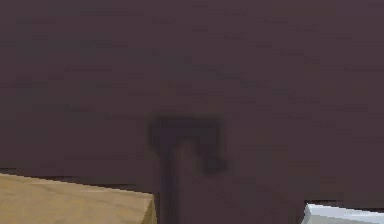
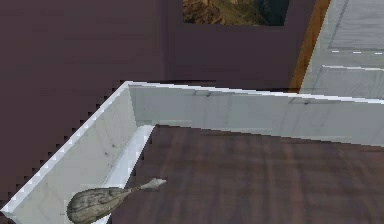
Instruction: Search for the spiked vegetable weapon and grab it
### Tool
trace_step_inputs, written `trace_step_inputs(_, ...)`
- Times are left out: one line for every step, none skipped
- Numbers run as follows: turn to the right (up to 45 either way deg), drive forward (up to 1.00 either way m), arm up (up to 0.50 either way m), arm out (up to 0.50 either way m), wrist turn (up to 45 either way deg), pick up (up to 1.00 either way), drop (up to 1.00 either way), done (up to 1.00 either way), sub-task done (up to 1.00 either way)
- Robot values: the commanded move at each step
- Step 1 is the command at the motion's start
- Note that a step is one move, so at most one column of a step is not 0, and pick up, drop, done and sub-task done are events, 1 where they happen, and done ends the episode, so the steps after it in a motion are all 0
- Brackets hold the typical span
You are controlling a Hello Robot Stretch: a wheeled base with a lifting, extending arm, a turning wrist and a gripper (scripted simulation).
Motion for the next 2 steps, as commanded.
trace_step_inputs(0.0, 0.0, 0.22, 0.0, 0.0, 0.0, 0.0, 0.0, 0.0)
trace_step_inputs(0.0, 0.0, 0.0, 0.32, 0.0, 0.0, 0.0, 0.0, 0.0)
